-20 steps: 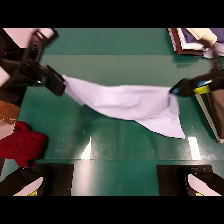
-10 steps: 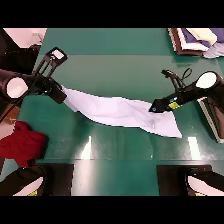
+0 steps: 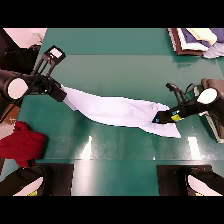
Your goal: Fold the shirts.
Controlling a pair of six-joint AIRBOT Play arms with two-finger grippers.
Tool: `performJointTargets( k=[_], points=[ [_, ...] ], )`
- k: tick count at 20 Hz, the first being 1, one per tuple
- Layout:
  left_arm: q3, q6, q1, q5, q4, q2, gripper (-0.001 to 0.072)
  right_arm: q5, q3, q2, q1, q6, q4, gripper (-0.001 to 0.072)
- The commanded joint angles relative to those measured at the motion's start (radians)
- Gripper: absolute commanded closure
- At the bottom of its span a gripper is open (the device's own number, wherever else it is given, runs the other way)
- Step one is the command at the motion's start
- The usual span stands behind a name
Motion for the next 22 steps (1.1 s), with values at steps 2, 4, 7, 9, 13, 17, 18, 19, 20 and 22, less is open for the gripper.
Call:
performJointTargets(
  k=[2, 4, 7, 9, 13, 17, 18, 19, 20, 22],
  points=[
    [0.0, -0.042, 0.001, 0.029, -0.003, 0.0, 0.0679, -0.145, -0.066, -0.018, 0.079, 0.028, 0.001, 0.0267],
    [0.0, -0.042, 0.001, 0.028, -0.002, 0.0, 0.0679, -0.188, -0.066, -0.045, 0.095, 0.047, 0.0, 0.0392],
    [0.0, -0.042, 0.001, 0.027, -0.002, 0.0, 0.068, -0.206, -0.065, -0.054, 0.098, 0.046, -0.005, 0.0694],
    [0.005, -0.043, 0.001, 0.032, 0.013, 0.007, 0.0679, -0.224, -0.056, -0.006, 0.095, 0.048, -0.027, 0.0695],
    [0.212, -0.124, 0.001, 0.001, 0.164, 0.01, 0.0679, -0.188, 0.123, 0.156, -0.008, 0.106, -0.154, 0.0695],
    [0.539, -0.123, 0.001, 0.035, 0.169, 0.027, 0.068, -0.203, 0.431, 0.274, -0.215, 0.107, -0.156, 0.0695],
    [0.618, -0.123, 0.001, 0.05, 0.166, 0.035, 0.0679, -0.203, 0.521, 0.287, -0.269, 0.106, -0.156, 0.0695],
    [0.684, -0.123, 0.001, 0.064, 0.16, 0.044, 0.0679, -0.201, 0.596, 0.293, -0.308, 0.106, -0.152, 0.0695],
    [0.742, -0.123, 0.001, 0.078, 0.144, 0.055, 0.0679, -0.201, 0.665, 0.298, -0.34, 0.106, -0.151, 0.0695],
    [0.835, -0.122, 0.001, 0.1, 0.101, 0.079, 0.0679, -0.202, 0.792, 0.3, -0.383, 0.105, -0.151, 0.0696]
  ],
)
